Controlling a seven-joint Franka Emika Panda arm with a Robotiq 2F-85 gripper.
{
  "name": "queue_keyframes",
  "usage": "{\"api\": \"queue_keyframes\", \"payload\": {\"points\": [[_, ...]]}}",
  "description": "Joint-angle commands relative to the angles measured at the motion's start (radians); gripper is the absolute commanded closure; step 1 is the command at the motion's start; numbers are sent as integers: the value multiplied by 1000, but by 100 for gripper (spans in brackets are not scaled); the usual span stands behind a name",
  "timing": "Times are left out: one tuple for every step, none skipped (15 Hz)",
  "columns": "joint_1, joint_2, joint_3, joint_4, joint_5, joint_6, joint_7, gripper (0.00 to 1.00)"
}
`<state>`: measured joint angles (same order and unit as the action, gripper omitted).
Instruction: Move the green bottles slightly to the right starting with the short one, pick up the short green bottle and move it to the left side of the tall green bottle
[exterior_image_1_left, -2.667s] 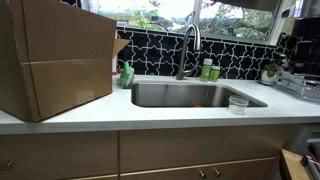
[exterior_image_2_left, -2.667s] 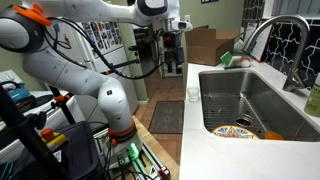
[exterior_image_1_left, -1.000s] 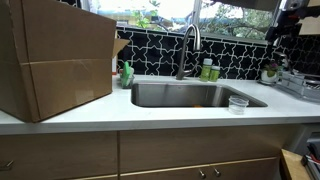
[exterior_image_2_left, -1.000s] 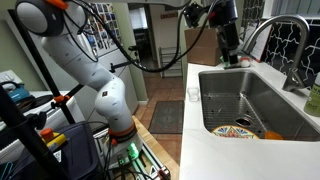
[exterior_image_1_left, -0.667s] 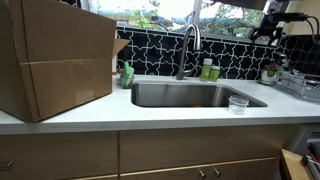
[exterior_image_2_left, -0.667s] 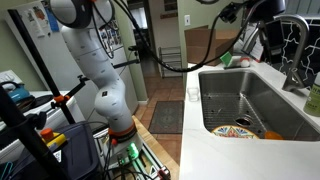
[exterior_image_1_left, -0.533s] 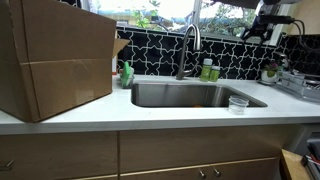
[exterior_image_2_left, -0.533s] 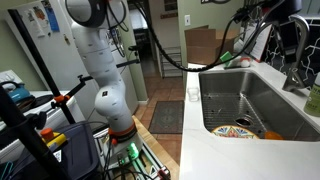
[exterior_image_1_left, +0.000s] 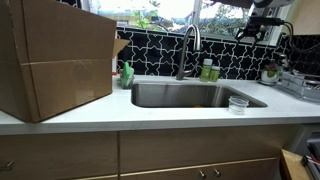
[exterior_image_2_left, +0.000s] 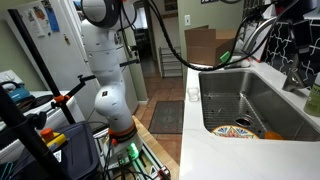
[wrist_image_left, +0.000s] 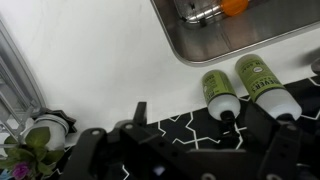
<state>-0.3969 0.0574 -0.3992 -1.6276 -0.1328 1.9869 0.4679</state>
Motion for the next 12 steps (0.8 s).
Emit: {"api": "queue_keyframes", "payload": {"points": [[-19, 85, -16, 83, 34, -20, -16, 0], [-28, 118, -22, 112, 49, -10, -30, 0], [-40, 147, -25, 138, 80, -9, -57, 0], [-52, 179, -25, 168, 98, -10, -113, 0], [-67, 211, -22, 203, 127, -37, -166, 0], [-77, 240, -19, 236, 128, -28, -208, 0], [-88, 269, -15, 266, 126, -12, -248, 0], [-98, 296, -9, 295, 120, 9, -305, 0], [-110, 318, -1, 317, 135, 73, -331, 0], [-122, 342, 7, 344, 155, 133, -352, 0], [-136, 363, 19, 371, 194, 187, -358, 0], [-94, 303, -6, 289, 133, 138, -309, 0]]}}
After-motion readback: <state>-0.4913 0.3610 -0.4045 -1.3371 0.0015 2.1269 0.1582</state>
